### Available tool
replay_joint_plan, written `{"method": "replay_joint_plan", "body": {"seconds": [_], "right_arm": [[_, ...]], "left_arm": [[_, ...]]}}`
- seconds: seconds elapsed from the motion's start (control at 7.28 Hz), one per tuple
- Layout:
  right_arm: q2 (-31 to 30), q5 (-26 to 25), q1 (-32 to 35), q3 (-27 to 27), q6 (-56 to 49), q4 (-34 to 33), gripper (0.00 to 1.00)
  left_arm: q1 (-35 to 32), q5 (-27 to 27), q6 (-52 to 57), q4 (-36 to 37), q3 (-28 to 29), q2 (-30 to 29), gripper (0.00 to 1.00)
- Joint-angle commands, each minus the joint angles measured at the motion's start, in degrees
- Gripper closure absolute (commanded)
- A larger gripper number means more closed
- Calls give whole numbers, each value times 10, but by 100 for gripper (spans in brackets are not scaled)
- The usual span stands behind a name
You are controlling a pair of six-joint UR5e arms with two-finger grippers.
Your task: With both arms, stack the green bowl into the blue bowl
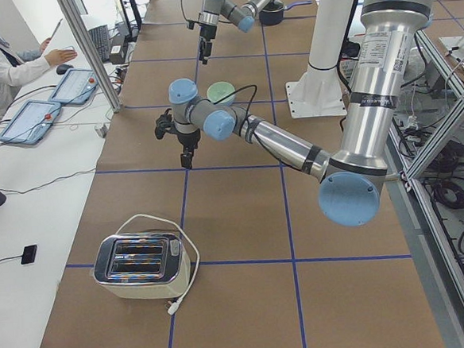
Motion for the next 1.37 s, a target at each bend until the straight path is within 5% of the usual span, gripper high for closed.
{"method": "replay_joint_plan", "body": {"seconds": [0.0, 0.27, 0.82, 1.24], "right_arm": [[-95, 95, 117, 17, -33, -10, 0], [-141, 95, 166, 21, -113, -44, 0], [-228, 96, 266, 100, -295, -222, 0], [-322, 114, 310, 112, -366, -229, 0]], "left_arm": [[-31, -5, 52, 6, 3, 13, 2], [-76, -8, 103, 20, 4, 22, 1], [-184, -60, 287, 112, 42, 34, 1], [-218, -61, 342, 111, 58, 90, 0]]}}
